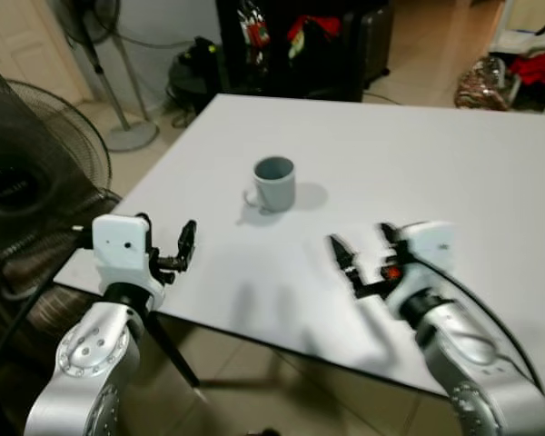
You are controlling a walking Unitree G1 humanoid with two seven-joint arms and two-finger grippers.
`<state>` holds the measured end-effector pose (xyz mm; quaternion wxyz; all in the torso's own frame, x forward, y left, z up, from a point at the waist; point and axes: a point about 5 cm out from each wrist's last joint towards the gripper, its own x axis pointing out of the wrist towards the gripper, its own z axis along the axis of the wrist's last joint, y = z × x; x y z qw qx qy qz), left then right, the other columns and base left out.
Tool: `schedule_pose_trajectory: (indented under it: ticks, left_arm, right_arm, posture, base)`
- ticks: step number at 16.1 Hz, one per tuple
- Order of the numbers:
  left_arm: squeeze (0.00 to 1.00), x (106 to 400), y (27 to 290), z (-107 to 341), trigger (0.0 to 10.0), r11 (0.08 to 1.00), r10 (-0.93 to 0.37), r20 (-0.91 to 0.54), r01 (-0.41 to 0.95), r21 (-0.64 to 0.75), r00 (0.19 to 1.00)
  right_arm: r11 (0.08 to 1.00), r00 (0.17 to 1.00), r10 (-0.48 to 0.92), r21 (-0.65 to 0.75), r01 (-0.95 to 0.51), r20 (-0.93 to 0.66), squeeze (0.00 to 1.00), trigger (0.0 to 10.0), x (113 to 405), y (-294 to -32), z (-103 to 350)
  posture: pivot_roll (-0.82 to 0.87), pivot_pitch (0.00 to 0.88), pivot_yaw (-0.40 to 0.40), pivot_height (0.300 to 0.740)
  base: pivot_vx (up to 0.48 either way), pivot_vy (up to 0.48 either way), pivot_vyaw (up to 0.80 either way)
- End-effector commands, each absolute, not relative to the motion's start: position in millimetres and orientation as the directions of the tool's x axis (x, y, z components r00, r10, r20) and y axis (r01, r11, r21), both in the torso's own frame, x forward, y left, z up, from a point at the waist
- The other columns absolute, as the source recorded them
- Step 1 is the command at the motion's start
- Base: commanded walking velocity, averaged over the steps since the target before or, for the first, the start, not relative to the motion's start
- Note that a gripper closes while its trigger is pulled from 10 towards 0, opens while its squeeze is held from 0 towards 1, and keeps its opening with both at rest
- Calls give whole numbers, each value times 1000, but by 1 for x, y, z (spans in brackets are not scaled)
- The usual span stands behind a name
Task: Setting the table
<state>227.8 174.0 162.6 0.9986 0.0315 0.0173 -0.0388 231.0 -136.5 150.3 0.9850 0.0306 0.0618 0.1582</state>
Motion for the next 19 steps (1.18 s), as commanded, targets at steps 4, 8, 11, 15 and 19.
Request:
schedule_pose_trajectory:
  ticks: [4, 8, 11, 15, 19]
  left_arm:
    - [0, 224, 183, 155, 10000, 996, -27, -72, 33, 82, 997]
    - [0, 216, 186, 159, 10000, 997, 9, -66, -4, 78, 998]
    - [0, 217, 186, 163, 10000, 997, 10, -53, -6, 79, 999]
    - [0, 217, 185, 166, 10000, 996, 2, -55, 3, 95, 999]
    - [0, 219, 183, 168, 10000, 995, -13, -60, 19, 95, 998]
  right_arm:
    - [943, 938, 331, 75, -325, -99, 0, 10000, 234, -134, 152]
    - [925, 919, 377, 102, -366, -113, 0, 10000, 233, -128, 148]
    - [910, 903, 412, 115, -399, -122, 0, 10000, 233, -124, 147]
    - [916, 911, 394, 125, -380, -121, 0, 10000, 235, -128, 145]
    - [909, 904, 409, 142, -392, -127, 0, 10000, 234, -126, 144]
  posture:
    - [-95, 0, 97, 740]
    - [-58, 0, 66, 740]
    - [-49, 0, 64, 740]
    - [-48, 0, 78, 740]
    - [-44, 0, 87, 740]
  base:
    - [0, 0, 800]
    - [0, 0, 800]
    - [0, 0, 800]
    - [0, 0, 800]
    - [0, 0, 800]
